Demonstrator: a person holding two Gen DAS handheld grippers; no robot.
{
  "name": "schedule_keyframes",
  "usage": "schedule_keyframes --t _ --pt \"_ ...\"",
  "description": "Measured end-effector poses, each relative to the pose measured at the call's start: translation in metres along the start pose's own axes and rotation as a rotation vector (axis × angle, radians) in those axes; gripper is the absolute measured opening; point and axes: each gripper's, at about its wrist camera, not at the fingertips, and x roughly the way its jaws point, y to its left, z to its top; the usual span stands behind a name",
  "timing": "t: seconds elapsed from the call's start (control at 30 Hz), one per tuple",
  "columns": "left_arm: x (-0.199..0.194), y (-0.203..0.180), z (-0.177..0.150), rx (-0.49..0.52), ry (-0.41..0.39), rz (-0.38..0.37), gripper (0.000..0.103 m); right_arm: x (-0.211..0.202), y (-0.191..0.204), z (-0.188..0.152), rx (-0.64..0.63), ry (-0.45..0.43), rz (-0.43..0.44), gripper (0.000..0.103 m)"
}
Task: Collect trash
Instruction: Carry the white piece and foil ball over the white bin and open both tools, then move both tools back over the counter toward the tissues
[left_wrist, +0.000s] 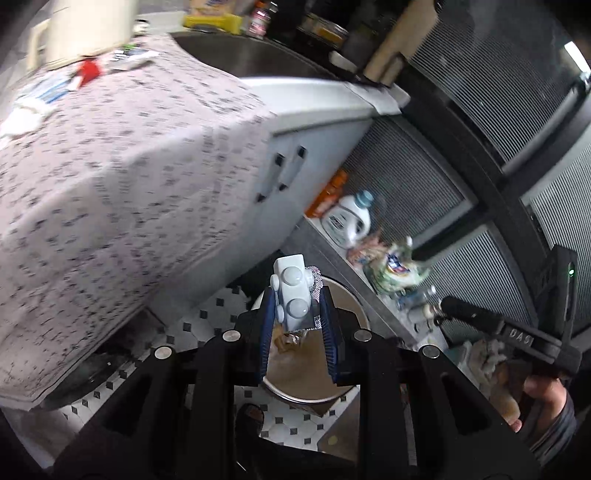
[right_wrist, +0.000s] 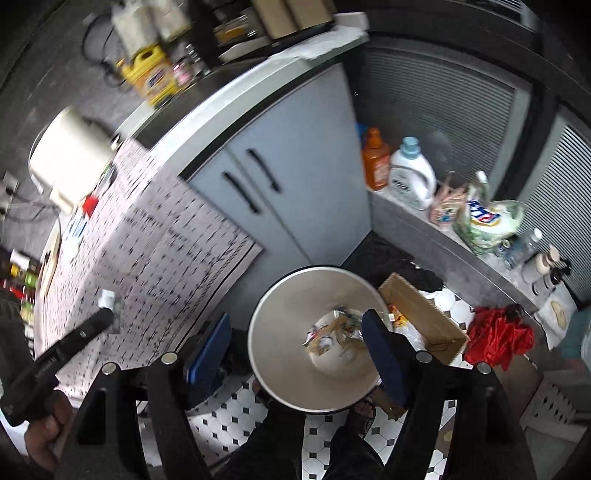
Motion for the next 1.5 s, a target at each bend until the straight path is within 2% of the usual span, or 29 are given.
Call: schedule_keyframes --t 0.43,0.47,0.5,0.53,0.57,0.73,0.83,0.9,1.0,1.2,1.5 --pt "0.065 -0.076 0.01 0.18 0.174 -0.1 0.026 -0.04 -0.076 -0.009 0.167 -0.075 -0.085 0.072" --pt "0.07 -0.079 0.009 0.184 0.191 -0.099 0.035 -0.042 -0.079 -0.01 0.176 -0.078 -0.088 0.072" --pt "0.073 -0.081 0.008 0.182 0.203 -0.1 0.052 -0.043 -0.081 -0.011 0.186 -0.081 -0.093 0.072" --pt "0.073 -0.082 0.009 0.18 0.203 -0.106 0.058 -0.044 -0.084 -0.012 0.195 -0.083 -0.097 0.072" --pt "0.072 -0.083 0.01 0.182 0.198 -0.11 0.063 -0.045 -0.086 -0.012 0.203 -0.084 -0.097 0.072" --pt "0.058 -0.077 0.019 0.194 0.169 -0.099 0.074 -0.042 -0.084 -0.012 0.214 -0.083 -0.086 0.072" --pt "0.047 -0.067 0.027 0.174 0.14 -0.08 0.075 -0.036 -0.072 -0.007 0.196 -0.077 -0.069 0.074" --pt "0.034 -0.054 0.034 0.15 0.111 -0.065 0.08 -0.032 -0.061 -0.003 0.179 -0.079 -0.061 0.077" --pt "0.017 -0.036 0.041 0.121 0.071 -0.045 0.082 -0.026 -0.034 0.009 0.134 -0.088 -0.037 0.079" --pt "-0.024 0.011 0.06 0.048 -0.023 0.018 0.084 -0.019 0.021 0.029 0.058 -0.122 0.011 0.094" --pt "-0.076 0.082 0.085 -0.059 -0.148 0.089 0.087 0.001 0.104 0.058 -0.023 -0.131 0.073 0.095"
